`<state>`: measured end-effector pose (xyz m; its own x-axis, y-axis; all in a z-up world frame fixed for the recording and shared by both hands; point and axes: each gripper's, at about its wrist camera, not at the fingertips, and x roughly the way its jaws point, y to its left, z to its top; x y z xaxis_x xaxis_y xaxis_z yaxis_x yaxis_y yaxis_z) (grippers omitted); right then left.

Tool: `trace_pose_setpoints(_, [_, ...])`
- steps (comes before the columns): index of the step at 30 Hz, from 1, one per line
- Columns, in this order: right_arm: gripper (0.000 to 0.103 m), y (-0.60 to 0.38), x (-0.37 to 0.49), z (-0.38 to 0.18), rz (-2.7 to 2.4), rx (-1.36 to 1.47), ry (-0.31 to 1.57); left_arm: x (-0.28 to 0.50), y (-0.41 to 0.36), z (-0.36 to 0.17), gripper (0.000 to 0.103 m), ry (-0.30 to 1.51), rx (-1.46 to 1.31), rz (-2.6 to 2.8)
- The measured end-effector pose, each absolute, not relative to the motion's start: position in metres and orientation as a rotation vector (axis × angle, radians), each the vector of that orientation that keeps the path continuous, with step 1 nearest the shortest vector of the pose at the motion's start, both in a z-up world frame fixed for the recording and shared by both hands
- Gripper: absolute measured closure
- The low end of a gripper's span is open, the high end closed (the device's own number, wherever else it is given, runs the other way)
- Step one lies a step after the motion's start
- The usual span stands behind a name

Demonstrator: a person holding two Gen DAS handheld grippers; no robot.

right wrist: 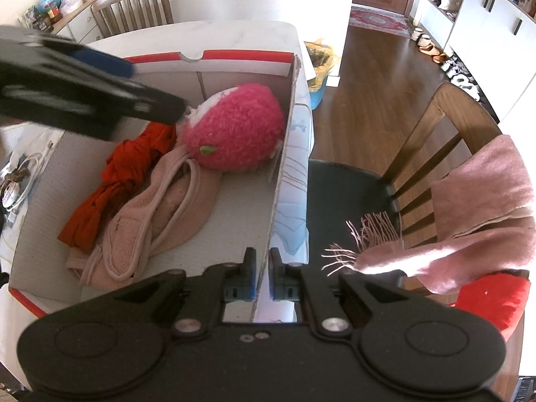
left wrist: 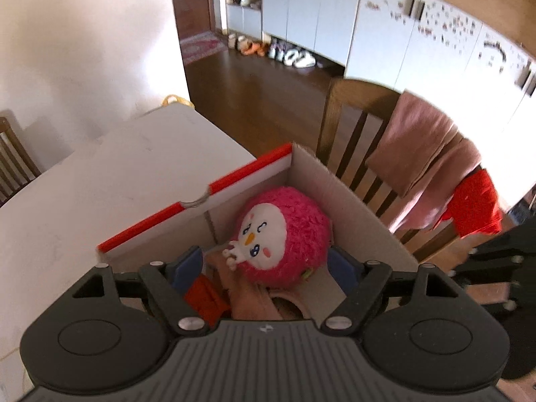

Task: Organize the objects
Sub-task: 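Open the left gripper to release the plush toy and withdraw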

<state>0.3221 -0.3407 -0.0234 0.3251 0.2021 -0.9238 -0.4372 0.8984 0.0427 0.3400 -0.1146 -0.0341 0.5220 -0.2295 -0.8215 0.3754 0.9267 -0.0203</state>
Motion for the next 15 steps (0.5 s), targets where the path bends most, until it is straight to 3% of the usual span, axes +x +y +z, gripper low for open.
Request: trace_pose_setpoints(15, [0.097, -0.338, 0.320, -0.023, 0.401, -0.241, 1.174, 0.251, -0.016, 0.011, 0.022, 0.889, 0.056, -0.337])
